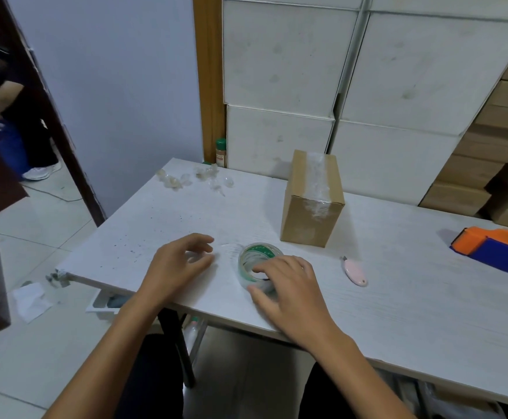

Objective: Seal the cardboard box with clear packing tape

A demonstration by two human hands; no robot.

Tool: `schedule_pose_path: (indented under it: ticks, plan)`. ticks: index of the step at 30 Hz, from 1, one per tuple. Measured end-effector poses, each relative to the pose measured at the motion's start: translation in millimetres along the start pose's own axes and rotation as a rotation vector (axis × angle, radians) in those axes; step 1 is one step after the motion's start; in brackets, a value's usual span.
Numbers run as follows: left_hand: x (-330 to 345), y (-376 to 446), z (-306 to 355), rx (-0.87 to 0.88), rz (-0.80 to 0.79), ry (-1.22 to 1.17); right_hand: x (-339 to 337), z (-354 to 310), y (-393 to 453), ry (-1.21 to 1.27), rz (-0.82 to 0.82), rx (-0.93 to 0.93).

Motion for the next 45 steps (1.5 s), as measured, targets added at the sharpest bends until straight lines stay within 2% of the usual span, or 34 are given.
schedule_pose_path:
  ticks: [7,10,14,18,23,28,36,45]
  plan:
    - [1,0,0,-0.005,0.033,-0.010,-8,4,-4,0.028,-0.003,0.011]
    - [-1,-1,6,0.014,0.064,-0.039,-22,3,-9,0.058,0.100,0.010]
    - [-5,1,48,0.151,0.146,-0.122,-59,25,-8,0.029,0.325,0.034]
    - [10,9,116,0.318,0.044,-0.141,-88,66,9,-0.045,0.420,0.118]
    - [48,33,174,0.477,-0.064,0.020,-96,103,39,-0.061,0.332,0.170]
    - [73,52,190,0.501,-0.109,0.122,-93,113,50,-0.004,0.247,0.195]
    - [84,59,177,0.560,-0.031,0.092,-93,109,47,0.002,0.258,0.143]
    - [87,61,172,0.612,0.037,0.057,-90,106,47,0.071,0.399,0.154]
Point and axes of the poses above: each hand's wrist, its own y-axis towards the middle knuckle, its own x-axis out of the palm, z = x × y, the point moved 2 cm from there along y, towards the middle knuckle, and after that the axes turned 15 degrees about -x, right-handed, at the moved point
